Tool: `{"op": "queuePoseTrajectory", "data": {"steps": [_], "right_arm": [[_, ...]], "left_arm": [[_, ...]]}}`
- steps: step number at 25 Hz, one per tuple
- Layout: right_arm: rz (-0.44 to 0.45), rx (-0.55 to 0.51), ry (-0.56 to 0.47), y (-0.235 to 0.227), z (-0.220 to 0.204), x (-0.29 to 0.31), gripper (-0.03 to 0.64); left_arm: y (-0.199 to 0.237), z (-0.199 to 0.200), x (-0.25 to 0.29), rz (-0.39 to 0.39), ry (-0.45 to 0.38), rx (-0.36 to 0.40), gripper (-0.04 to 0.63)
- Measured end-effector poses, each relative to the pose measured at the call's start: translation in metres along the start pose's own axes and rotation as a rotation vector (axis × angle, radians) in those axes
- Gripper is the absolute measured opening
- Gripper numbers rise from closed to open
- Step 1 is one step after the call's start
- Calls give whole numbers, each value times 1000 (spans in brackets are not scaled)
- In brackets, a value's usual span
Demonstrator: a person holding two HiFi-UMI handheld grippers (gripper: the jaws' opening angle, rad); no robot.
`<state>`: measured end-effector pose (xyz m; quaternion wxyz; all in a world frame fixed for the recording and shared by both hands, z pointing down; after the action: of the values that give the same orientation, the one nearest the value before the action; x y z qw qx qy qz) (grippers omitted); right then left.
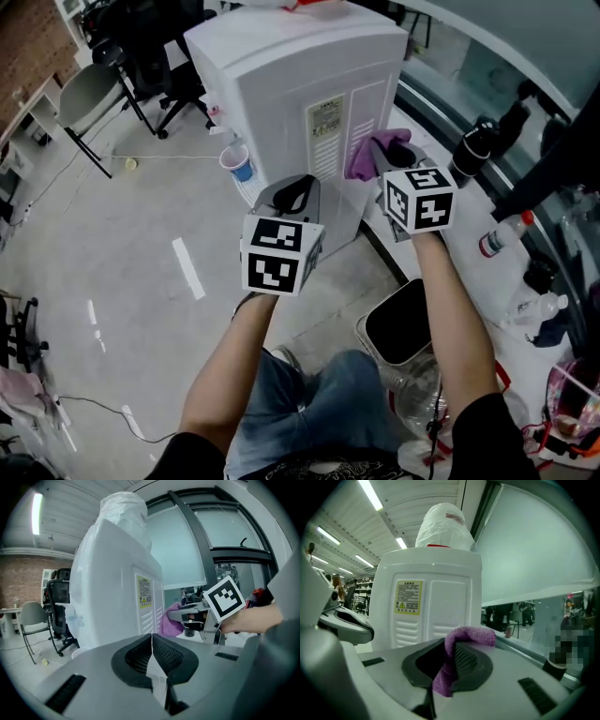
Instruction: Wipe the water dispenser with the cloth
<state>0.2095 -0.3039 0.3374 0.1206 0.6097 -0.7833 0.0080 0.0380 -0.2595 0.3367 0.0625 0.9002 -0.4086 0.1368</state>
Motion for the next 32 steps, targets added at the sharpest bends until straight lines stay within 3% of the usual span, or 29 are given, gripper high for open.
{"op": "queuePoseTrajectory", "data": {"steps": [12, 25, 32], "right_arm": [[7, 16, 46, 16, -110, 18, 32], [35, 19, 139, 39, -217, 45, 32], [36, 45, 209, 43, -270, 60, 32]], "left_arm": [[11, -71, 13, 54, -10, 14, 28], [19, -110, 27, 86, -42, -17, 28], [19, -108, 29, 85, -54, -44, 28]]}}
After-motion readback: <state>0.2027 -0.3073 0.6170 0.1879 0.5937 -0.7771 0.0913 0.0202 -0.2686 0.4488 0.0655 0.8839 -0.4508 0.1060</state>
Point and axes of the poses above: the fingertips, and each gripper's own axes: x forward along the fingers, y to its left, z out of its top, the point moved 5 cm from there along -x, backward along the fingers, and after that the axes turned 4 degrees about -x, right-handed, at the moved point
